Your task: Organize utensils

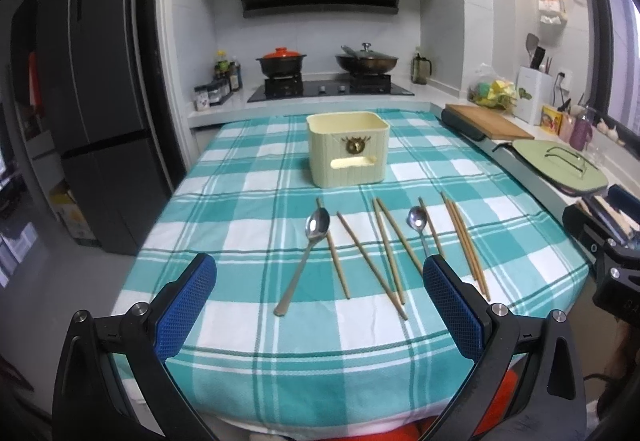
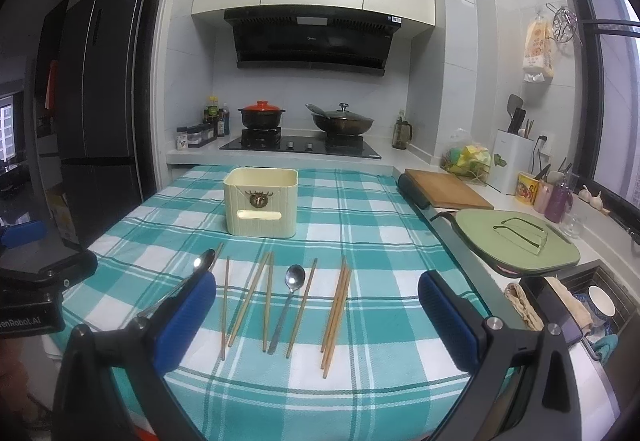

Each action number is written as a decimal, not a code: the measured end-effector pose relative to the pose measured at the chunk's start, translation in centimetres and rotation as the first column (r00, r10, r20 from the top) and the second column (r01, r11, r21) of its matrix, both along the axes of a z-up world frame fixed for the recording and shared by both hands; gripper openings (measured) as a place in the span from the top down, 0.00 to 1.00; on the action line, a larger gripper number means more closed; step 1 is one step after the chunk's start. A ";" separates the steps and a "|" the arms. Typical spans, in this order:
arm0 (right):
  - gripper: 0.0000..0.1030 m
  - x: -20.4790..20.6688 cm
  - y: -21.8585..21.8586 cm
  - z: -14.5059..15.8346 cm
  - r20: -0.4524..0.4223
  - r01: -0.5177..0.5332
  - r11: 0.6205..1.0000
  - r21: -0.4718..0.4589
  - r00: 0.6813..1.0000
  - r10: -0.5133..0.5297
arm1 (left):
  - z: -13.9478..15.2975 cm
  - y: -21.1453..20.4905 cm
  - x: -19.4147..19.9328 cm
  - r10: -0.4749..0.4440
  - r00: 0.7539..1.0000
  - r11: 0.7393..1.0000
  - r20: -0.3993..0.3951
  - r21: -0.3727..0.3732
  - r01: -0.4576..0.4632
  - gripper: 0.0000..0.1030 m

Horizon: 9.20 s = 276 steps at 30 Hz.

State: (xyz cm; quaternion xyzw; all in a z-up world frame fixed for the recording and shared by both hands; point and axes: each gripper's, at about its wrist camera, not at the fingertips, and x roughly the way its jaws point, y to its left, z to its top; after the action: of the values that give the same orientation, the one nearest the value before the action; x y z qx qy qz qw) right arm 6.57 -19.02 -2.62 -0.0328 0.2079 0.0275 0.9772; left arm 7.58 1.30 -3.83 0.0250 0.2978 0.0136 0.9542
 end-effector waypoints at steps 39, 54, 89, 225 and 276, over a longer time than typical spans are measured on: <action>0.00 7.3 -4.0 -5.7 -0.226 0.028 1.000 -0.013 0.974 -0.030 | -5.8 4.8 6.6 0.005 0.986 1.000 -0.166 -0.025 -0.009 0.00; 0.42 13.5 -8.2 -11.3 -0.436 0.080 0.987 0.143 0.900 -0.010 | -8.0 5.8 8.6 0.034 0.972 0.997 -0.231 -0.067 -0.050 0.00; 0.84 20.2 -7.5 -17.4 -0.607 0.062 0.972 0.226 0.789 0.091 | -10.8 6.8 9.5 0.072 0.950 0.995 -0.304 -0.044 -0.090 0.00; 0.93 23.7 -5.5 1.1 -0.170 -0.257 0.927 0.274 0.936 0.310 | -5.3 13.9 34.3 -0.006 0.962 0.965 -0.272 -0.254 -0.066 0.99; 0.72 44.6 0.8 0.3 -0.280 -0.188 0.943 0.276 0.922 0.266 | 1.6 8.2 36.2 -0.018 0.997 0.982 -0.080 -0.189 0.002 0.21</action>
State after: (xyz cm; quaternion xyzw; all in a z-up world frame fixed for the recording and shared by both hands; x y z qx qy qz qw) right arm 51.17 -18.18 -2.32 0.0681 0.3503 0.1716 0.9183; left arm 43.75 9.55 -2.23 -0.0634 0.3360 -0.0204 0.9395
